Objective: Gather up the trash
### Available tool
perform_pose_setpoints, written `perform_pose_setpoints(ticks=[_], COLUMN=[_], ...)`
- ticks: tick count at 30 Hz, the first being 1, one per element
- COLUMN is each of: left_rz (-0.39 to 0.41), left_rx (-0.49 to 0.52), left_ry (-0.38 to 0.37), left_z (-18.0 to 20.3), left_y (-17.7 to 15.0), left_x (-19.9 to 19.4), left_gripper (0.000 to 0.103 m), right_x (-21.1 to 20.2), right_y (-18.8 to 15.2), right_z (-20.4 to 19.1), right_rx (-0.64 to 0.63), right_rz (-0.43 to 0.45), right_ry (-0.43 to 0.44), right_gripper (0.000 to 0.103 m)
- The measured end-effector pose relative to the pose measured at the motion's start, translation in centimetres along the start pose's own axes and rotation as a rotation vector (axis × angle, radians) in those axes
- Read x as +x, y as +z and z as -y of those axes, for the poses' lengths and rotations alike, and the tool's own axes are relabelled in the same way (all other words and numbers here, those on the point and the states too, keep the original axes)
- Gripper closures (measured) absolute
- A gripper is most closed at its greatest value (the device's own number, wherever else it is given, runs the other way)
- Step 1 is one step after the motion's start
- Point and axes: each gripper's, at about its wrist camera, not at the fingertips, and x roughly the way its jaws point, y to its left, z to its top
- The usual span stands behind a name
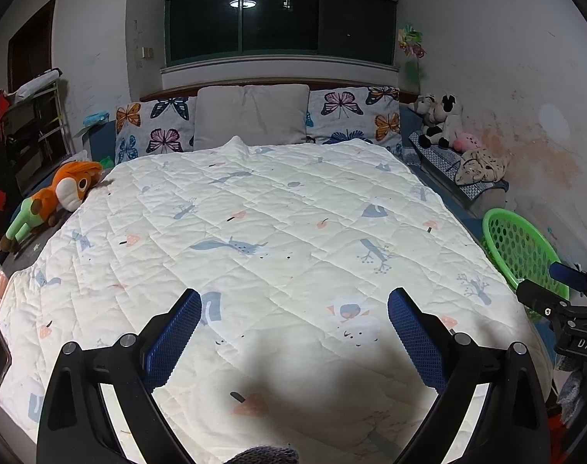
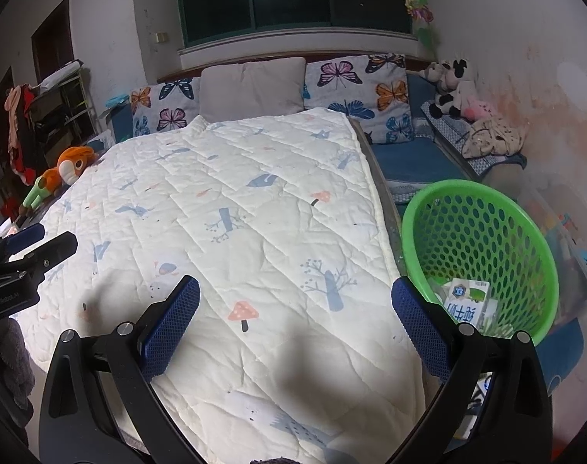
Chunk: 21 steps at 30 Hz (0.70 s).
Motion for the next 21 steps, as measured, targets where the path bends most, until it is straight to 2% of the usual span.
perform_pose_setpoints(ticks=[21], left_rz=[0.009], left_rx=[-0.001], left_ry=[0.019], left_z=[-0.15], left_y=[-0.14], left_x=[-0.17], left_gripper=[0.009], right_x=[0.05], right_y=[0.19], right_z=[-0.56], right_rx=[-0.015], right_rz=[0.001], right_ry=[0.009], right_gripper=[0.004])
